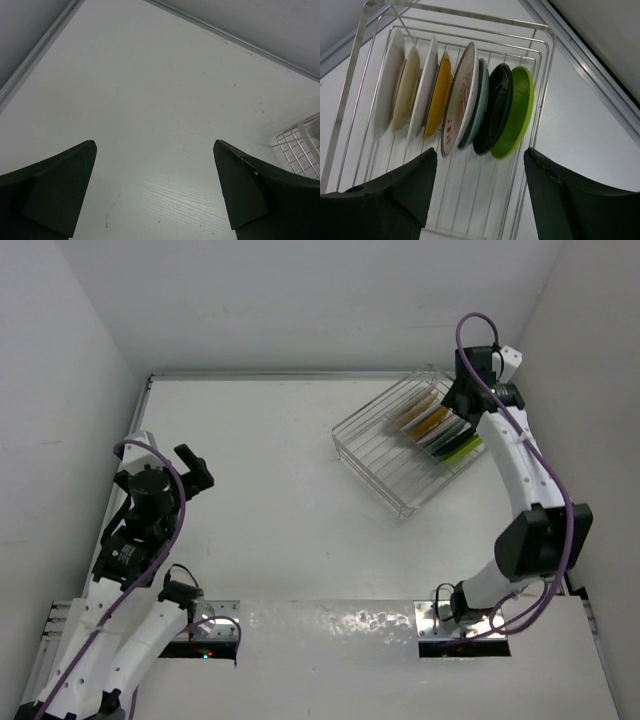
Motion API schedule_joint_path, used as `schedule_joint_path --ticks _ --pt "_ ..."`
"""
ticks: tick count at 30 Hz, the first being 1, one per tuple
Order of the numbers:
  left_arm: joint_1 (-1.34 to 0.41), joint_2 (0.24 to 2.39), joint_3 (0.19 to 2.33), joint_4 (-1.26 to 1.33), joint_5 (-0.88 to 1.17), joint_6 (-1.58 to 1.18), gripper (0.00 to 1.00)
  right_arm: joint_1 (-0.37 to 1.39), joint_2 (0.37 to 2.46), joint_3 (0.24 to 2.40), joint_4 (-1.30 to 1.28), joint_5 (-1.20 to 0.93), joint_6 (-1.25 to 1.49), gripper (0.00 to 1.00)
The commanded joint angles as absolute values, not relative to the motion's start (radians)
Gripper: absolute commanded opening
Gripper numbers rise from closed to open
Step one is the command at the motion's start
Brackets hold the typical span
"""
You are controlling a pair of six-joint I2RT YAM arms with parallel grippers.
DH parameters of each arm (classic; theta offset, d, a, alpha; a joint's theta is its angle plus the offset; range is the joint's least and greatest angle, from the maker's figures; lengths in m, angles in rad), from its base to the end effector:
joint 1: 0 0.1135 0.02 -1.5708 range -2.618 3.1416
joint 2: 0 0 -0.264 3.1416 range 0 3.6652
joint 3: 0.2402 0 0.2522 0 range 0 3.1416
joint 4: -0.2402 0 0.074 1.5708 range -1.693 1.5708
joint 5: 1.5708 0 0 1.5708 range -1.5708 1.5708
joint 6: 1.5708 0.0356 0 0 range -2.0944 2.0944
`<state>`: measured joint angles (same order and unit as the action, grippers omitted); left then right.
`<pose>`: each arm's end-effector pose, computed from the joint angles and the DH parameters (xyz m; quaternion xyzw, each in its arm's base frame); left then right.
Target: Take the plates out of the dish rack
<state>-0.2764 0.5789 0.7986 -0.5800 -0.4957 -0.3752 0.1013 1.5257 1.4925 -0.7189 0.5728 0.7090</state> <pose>0.1235 -0.0174 0.3327 -0.1788 0.7894 0.0146 0.5871 0.3311 0.0143 0.3581 0.3706 0.8061 -0.0877 0.4530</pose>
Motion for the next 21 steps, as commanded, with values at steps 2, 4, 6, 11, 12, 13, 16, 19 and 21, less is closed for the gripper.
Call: schedule_joint_path --ticks 2,4,6,11,12,13,16,19,21 --pt "-0.285 0.591 0.810 -0.540 -0.477 -0.373 1.00 0.071 1.647 1.635 -0.758 0.587 0.801 0.55" --pt "-0.285 0.594 0.810 -0.540 -0.474 -0.371 1.00 0.066 1.710 1.663 -0.756 0.588 0.819 0.52" --pt "-0.285 0.594 0.810 -0.538 -0.474 -0.371 1.00 0.063 1.747 1.677 -0.746 0.589 0.834 0.52" --pt "-0.285 0.594 0.810 -0.538 -0.474 -0.370 1.00 0.054 1.880 1.750 -0.772 0.597 0.860 0.51" --pt "-0.285 0.595 0.810 -0.535 -0.472 -0.370 1.00 0.054 1.896 1.761 -0.776 0.601 0.865 0.51" --pt "-0.285 0.598 0.810 -0.537 -0.471 -0.370 1.00 0.054 1.907 1.763 -0.770 0.603 0.868 0.48" --pt "-0.285 0.603 0.810 -0.535 -0.468 -0.368 1.00 0.054 1.951 1.772 -0.761 0.614 0.876 0.38" --pt "-0.285 0.607 0.811 -0.535 -0.466 -0.368 1.00 0.054 1.979 1.792 -0.781 0.629 0.887 0.29" --pt "-0.285 0.607 0.810 -0.534 -0.468 -0.367 1.00 0.055 1.973 1.781 -0.781 0.638 0.894 0.22"
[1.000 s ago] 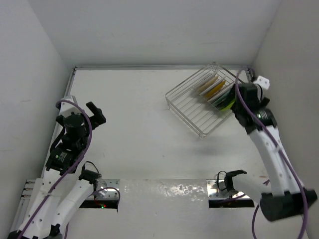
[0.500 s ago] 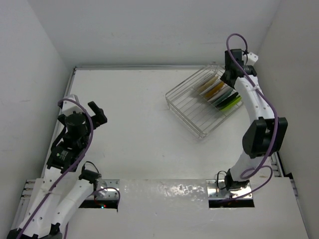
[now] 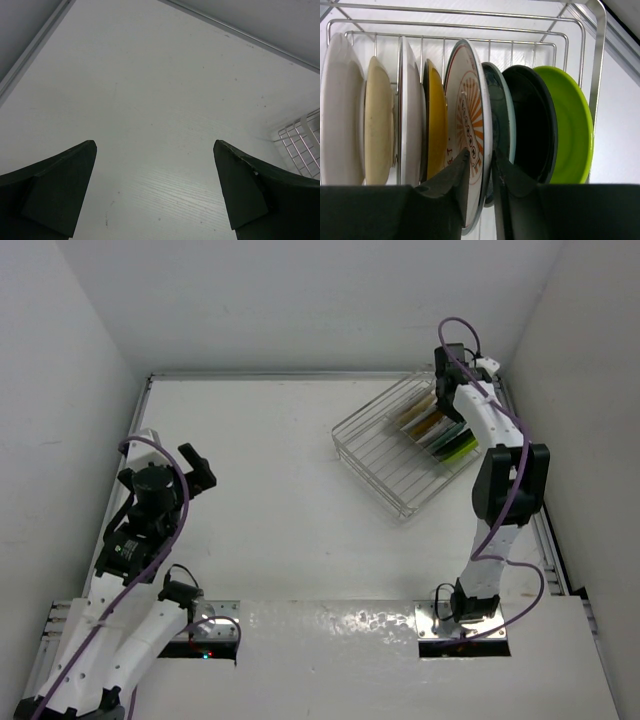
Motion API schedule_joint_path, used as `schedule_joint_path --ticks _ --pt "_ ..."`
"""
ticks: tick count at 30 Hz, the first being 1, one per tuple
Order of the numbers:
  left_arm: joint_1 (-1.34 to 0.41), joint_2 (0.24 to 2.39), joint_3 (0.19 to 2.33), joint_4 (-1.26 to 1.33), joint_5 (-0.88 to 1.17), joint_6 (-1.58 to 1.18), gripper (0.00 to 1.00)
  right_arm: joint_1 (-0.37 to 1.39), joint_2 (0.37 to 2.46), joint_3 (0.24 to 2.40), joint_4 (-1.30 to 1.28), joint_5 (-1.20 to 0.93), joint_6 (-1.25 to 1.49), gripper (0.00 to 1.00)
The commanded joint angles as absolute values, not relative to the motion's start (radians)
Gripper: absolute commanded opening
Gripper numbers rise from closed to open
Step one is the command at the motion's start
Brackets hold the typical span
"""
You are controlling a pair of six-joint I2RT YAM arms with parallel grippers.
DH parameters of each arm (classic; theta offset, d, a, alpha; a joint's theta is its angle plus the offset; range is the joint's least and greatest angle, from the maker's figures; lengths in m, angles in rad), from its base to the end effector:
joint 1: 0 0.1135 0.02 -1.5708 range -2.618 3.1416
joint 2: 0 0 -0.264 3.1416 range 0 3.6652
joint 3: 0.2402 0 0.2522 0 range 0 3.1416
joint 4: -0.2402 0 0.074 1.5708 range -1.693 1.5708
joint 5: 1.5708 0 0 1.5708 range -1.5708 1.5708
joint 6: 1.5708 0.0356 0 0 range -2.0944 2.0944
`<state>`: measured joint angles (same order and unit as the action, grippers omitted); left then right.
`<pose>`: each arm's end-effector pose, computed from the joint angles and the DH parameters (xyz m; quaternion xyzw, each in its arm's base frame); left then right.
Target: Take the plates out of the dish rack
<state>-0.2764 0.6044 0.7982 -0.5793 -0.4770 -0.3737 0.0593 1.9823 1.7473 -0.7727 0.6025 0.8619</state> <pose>0.1290 -0.0196 0.3299 -0.1710 0.7986 0.0124 0.5769 0.4334 0.0055 0.2694 0.4342 0.8123 -0.1374 0.3644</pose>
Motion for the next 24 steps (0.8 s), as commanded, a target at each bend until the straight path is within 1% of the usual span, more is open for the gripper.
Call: schedule_joint_path --ticks 1,6,8,11,19,21,24 --pt "-0.285 0.610 0.810 -0.534 -0.468 -0.367 1.00 0.055 1.968 1.779 -0.781 0.638 0.902 0.22" --pt "-0.285 0.617 0.811 -0.534 -0.466 -0.365 1.00 0.058 1.942 1.799 -0.796 0.653 0.900 0.09" --pt "-0.284 0.617 0.811 -0.534 -0.466 -0.365 1.00 0.057 1.930 1.815 -0.822 0.664 0.903 0.08" --pt "-0.285 0.614 0.810 -0.535 -0.471 -0.367 1.00 0.058 1.914 1.854 -0.857 0.683 0.908 0.02" --pt "-0.285 0.617 0.821 -0.535 -0.465 -0.368 1.00 0.057 1.835 1.996 -0.946 0.724 0.871 0.00" --pt "-0.285 0.611 0.834 -0.529 -0.414 -0.373 1.00 0.057 1.780 2.012 -0.953 0.732 0.851 0.00" --pt "-0.285 0.600 0.861 -0.497 -0.272 -0.419 1.00 0.066 1.682 1.994 -0.930 0.733 0.796 0.00"
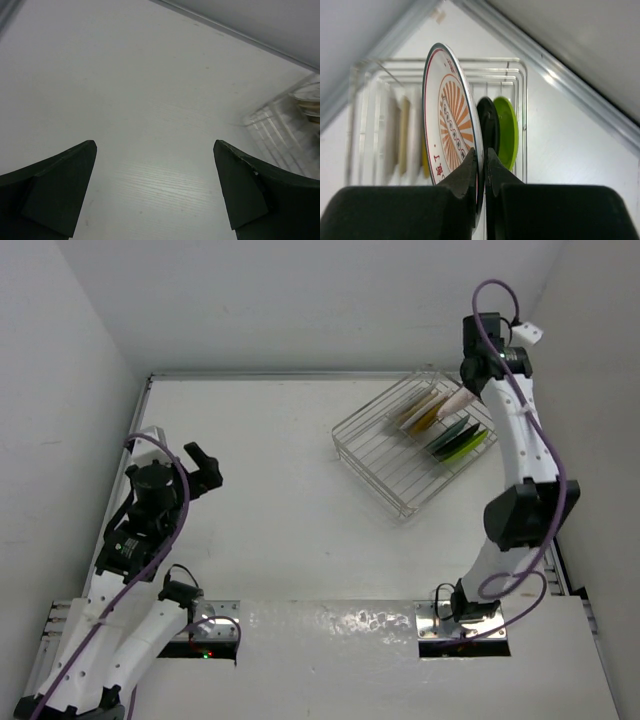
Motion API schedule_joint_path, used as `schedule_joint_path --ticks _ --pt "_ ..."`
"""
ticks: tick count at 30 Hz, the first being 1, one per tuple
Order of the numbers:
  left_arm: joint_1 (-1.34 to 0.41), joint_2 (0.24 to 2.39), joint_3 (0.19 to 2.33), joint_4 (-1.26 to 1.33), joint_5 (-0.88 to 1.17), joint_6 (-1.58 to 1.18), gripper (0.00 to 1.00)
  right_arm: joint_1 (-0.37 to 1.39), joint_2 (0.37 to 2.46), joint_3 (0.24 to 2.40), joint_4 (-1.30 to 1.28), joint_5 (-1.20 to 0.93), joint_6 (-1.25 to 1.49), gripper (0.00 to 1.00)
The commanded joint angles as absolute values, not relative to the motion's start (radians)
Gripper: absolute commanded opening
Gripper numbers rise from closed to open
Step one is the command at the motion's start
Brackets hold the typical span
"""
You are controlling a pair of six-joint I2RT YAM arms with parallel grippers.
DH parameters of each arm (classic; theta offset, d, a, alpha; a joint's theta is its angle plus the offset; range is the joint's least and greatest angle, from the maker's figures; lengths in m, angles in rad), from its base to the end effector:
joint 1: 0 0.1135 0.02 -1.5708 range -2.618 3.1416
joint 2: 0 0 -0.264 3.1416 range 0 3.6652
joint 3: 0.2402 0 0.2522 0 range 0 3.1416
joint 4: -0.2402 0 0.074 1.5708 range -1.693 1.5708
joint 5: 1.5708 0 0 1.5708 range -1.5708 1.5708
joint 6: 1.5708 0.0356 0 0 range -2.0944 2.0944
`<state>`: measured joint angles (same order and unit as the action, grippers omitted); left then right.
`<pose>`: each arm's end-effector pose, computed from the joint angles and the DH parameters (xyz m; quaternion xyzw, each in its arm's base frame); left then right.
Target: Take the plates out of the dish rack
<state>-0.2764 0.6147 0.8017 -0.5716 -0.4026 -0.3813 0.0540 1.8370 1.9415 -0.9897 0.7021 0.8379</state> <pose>0.1316 -0.0228 0.3302 -0.1542 0.8055 -0.0200 0.5718 0.3915 -0.0019 0.3751 0.4447 0.7732 -0.1561 0.4245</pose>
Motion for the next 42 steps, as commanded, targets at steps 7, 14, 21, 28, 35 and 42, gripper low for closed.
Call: schedule_joint_path --ticks 7,14,21,28,35,42 --pt "-0.285 0.693 0.929 -0.232 0.189 -0.560 1.00 0.086 1.407 1.747 -0.689 0.327 0.568 0.00" --pt "-0.290 0.981 0.973 0.081 0.543 -0.754 1.00 0.110 1.206 1.354 -0.211 -0.527 0.526 0.00" --pt "-0.325 1.118 1.029 0.144 0.546 -0.787 0.97 0.161 1.170 1.158 0.207 -0.744 0.829 0.00" --pt "-0.367 1.193 1.037 0.173 0.561 -0.781 0.77 0.316 1.236 1.181 0.201 -0.671 0.813 0.00" --pt "-0.371 1.189 1.068 0.036 0.384 -0.735 0.00 0.342 1.284 1.158 0.120 -0.542 0.769 0.10" --pt "-0.266 1.224 1.006 -0.094 -0.076 -0.845 0.00 0.337 1.282 1.233 -0.306 -0.006 0.732 0.92"
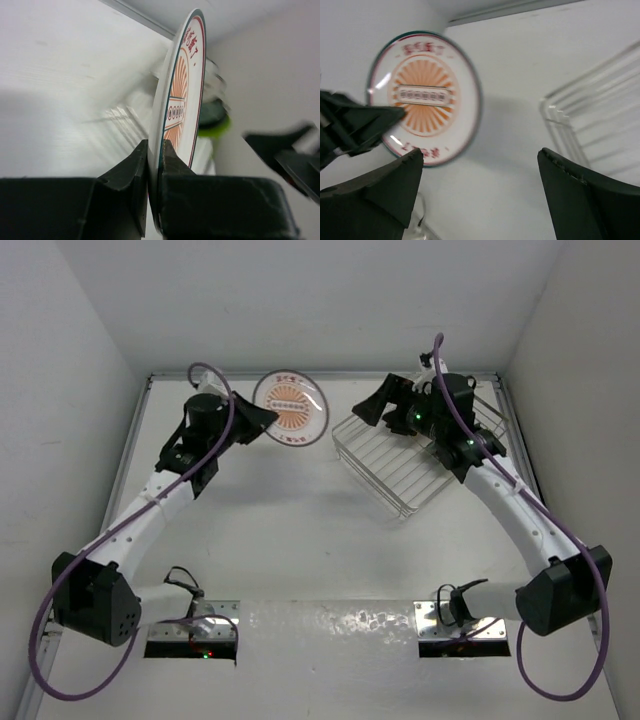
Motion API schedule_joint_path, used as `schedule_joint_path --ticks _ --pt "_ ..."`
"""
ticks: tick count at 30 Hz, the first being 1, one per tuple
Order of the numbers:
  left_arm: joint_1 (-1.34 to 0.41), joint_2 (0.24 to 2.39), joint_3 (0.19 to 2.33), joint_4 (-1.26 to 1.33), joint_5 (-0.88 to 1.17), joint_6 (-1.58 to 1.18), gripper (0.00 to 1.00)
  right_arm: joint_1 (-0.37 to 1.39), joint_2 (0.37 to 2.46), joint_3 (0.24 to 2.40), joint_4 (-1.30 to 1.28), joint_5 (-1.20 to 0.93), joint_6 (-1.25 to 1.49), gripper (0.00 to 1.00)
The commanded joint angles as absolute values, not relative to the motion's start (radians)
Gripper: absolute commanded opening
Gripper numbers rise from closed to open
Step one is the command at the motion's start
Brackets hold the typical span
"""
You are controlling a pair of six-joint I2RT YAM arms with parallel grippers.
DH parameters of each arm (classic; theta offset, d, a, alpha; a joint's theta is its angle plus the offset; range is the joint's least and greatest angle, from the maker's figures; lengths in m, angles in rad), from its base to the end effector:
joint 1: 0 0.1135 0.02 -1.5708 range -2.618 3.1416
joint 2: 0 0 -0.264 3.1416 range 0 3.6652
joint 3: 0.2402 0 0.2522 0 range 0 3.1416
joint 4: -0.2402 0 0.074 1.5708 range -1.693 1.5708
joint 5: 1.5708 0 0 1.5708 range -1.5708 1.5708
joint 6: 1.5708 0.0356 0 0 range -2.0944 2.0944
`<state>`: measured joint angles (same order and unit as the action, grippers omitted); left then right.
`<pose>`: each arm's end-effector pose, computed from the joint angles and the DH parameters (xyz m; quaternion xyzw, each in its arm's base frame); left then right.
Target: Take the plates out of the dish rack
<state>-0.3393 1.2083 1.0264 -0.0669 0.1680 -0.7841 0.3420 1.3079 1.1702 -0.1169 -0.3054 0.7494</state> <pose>0.2657 -0.1001 0.3482 -0.1233 0.7786 -0.3819 0.4825 0.2854 0.1130 0.3670 0.0671 0.7846 0.4166 0.4542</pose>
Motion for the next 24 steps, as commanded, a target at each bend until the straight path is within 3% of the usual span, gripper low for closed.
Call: schedule_joint_path --ticks 1,9,16,19,20,22,24 --pt "-0.238 1.251 0.994 -0.086 -0.093 -0.856 0.00 0.336 1.264 1.232 -0.348 0.036 0.730 0.94" --pt "-0.049 1.611 1.071 0.055 -0.009 -0.851 0.00 0.327 1.192 1.219 -0.411 0.118 0.631 0.99" --pt "-0.018 1.905 1.252 0.060 0.077 -0.833 0.00 0.318 1.262 1.299 -0.529 0.107 0.555 0.99" --pt "-0.018 1.937 1.287 0.002 0.068 -0.844 0.22 0.308 1.287 1.310 -0.552 0.132 0.542 0.99" --pt "-0.018 1.937 1.293 -0.044 0.060 -0.857 0.55 0.299 1.314 1.328 -0.575 0.156 0.552 0.99" --pt "-0.018 1.933 1.290 -0.121 0.046 -0.874 0.99 0.282 1.357 1.364 -0.603 0.170 0.572 0.99" --pt "-0.018 1.918 1.289 -0.167 0.020 -0.879 1.00 0.250 1.447 1.450 -0.662 0.193 0.595 0.99"
